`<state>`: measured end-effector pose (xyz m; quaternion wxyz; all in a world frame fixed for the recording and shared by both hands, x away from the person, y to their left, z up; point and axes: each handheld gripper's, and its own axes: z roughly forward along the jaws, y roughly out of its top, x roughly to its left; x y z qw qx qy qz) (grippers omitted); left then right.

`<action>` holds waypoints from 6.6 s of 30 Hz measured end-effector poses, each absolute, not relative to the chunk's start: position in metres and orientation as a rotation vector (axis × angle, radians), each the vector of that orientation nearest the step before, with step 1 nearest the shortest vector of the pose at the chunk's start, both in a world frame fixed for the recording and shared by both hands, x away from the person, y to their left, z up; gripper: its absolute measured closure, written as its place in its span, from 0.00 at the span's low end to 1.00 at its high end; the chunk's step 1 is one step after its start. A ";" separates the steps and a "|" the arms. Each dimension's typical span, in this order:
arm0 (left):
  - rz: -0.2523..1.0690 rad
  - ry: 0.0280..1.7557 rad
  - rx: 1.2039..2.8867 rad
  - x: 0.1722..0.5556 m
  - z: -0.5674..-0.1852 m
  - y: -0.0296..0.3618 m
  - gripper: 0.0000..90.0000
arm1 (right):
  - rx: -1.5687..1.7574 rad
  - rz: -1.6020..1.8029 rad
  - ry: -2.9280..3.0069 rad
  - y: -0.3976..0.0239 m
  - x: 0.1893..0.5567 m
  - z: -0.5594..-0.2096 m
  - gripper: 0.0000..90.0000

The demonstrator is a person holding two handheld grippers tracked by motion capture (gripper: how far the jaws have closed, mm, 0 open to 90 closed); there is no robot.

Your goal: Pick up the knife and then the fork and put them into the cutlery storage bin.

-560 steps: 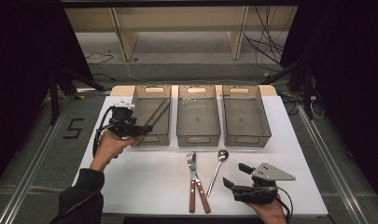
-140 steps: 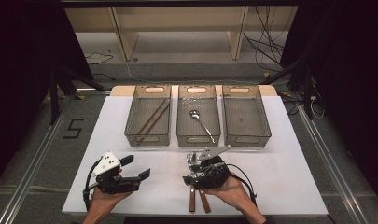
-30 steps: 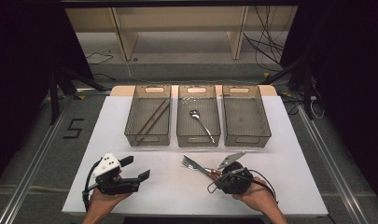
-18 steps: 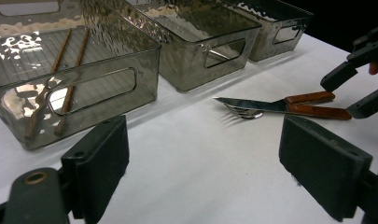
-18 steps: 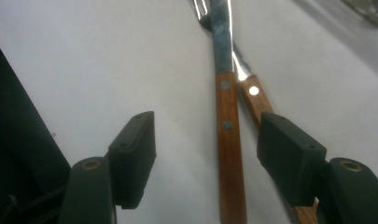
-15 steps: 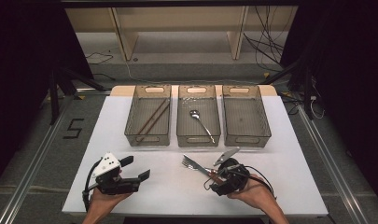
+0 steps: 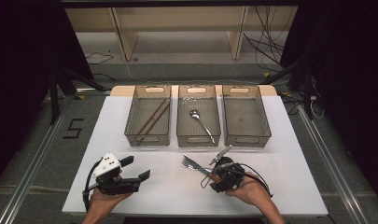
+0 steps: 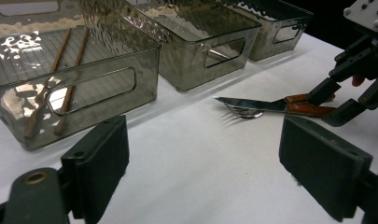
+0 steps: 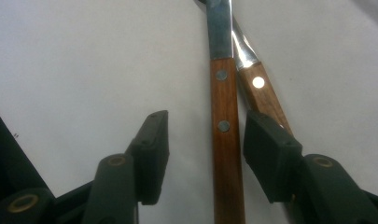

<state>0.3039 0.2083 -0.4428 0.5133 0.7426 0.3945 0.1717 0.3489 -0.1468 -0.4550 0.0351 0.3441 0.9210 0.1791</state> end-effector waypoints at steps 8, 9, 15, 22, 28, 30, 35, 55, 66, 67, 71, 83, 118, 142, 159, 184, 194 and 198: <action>0.412 0.947 1.788 0.304 -0.443 0.208 0.18 | 1.020 0.466 2.824 -0.141 0.353 -0.458 0.70; 0.413 0.946 1.789 0.304 -0.443 0.208 0.18 | 1.013 0.459 2.828 -0.139 0.354 -0.459 0.71; 0.412 0.946 1.789 0.304 -0.443 0.208 0.18 | 0.997 0.429 2.834 -0.135 0.356 -0.460 0.78; 0.413 0.946 1.790 0.304 -0.443 0.208 0.18 | 0.959 0.382 2.853 -0.129 0.358 -0.459 0.83; 0.412 0.945 1.791 0.304 -0.443 0.208 0.18 | 0.958 0.384 2.855 -0.129 0.358 -0.459 0.85; 0.413 0.947 1.790 0.304 -0.443 0.208 0.18 | 0.960 0.387 2.855 -0.129 0.358 -0.458 0.85; 0.413 0.947 1.789 0.304 -0.443 0.208 0.18 | 0.957 0.402 2.864 -0.131 0.358 -0.456 0.86; 0.418 0.948 1.786 0.304 -0.443 0.209 0.18 | 0.990 0.574 2.805 -0.147 0.362 -0.432 0.86; 0.413 0.945 1.769 0.303 -0.442 0.209 0.17 | 1.031 0.676 2.743 -0.166 0.369 -0.411 0.86; 0.412 0.941 1.772 0.303 -0.442 0.210 0.17 | 1.037 0.685 2.732 -0.169 0.370 -0.409 0.86; 0.415 0.931 1.763 0.303 -0.442 0.210 0.17 | 1.064 0.723 2.697 -0.177 0.375 -0.400 0.86; 0.411 0.920 1.752 0.303 -0.441 0.211 0.16 | 1.126 0.790 2.605 -0.191 0.396 -0.385 0.86; 0.421 0.927 1.753 0.303 -0.441 0.210 0.16 | 1.489 0.818 2.285 -0.233 0.484 -0.370 0.86; 0.421 0.924 1.756 0.303 -0.441 0.210 0.16 | 1.665 0.743 2.225 -0.232 0.511 -0.392 0.85; 0.421 0.923 1.757 0.303 -0.441 0.210 0.16 | 1.644 0.882 2.231 -0.229 0.506 -0.388 0.51; 0.423 0.926 1.755 0.303 -0.441 0.210 0.16 | 1.215 1.094 2.421 -0.189 0.431 -0.359 0.32; 0.424 0.926 1.758 0.303 -0.441 0.210 0.16 | 1.115 1.102 2.507 -0.175 0.406 -0.371 0.31; 0.422 0.928 1.754 0.303 -0.441 0.210 0.16 | 1.090 1.097 2.534 -0.171 0.400 -0.375 0.28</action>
